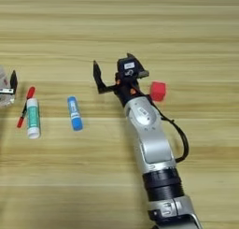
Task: Move the objects on the table
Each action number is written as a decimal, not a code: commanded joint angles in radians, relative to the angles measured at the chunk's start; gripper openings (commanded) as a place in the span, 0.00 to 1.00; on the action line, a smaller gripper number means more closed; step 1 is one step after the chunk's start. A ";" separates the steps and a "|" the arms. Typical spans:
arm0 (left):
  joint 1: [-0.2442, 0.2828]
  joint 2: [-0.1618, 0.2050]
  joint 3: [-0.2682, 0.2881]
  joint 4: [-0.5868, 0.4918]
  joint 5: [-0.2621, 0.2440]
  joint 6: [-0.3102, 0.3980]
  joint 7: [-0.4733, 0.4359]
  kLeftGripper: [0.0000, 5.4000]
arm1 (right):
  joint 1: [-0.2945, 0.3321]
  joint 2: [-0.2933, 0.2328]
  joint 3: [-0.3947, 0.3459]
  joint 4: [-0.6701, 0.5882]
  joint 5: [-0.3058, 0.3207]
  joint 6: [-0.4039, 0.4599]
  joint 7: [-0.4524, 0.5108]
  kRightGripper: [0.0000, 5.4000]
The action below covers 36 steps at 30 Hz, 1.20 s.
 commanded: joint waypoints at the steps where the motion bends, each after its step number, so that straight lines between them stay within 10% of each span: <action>1: -0.012 0.004 -0.004 0.000 0.002 -0.004 0.003 1.00 | 0.011 0.011 0.032 0.039 0.001 0.039 0.029 1.00; 36: -0.013 -0.002 -0.008 -0.007 0.002 -0.001 0.009 1.00 | 0.072 0.047 0.202 0.201 -0.058 0.062 0.121 1.00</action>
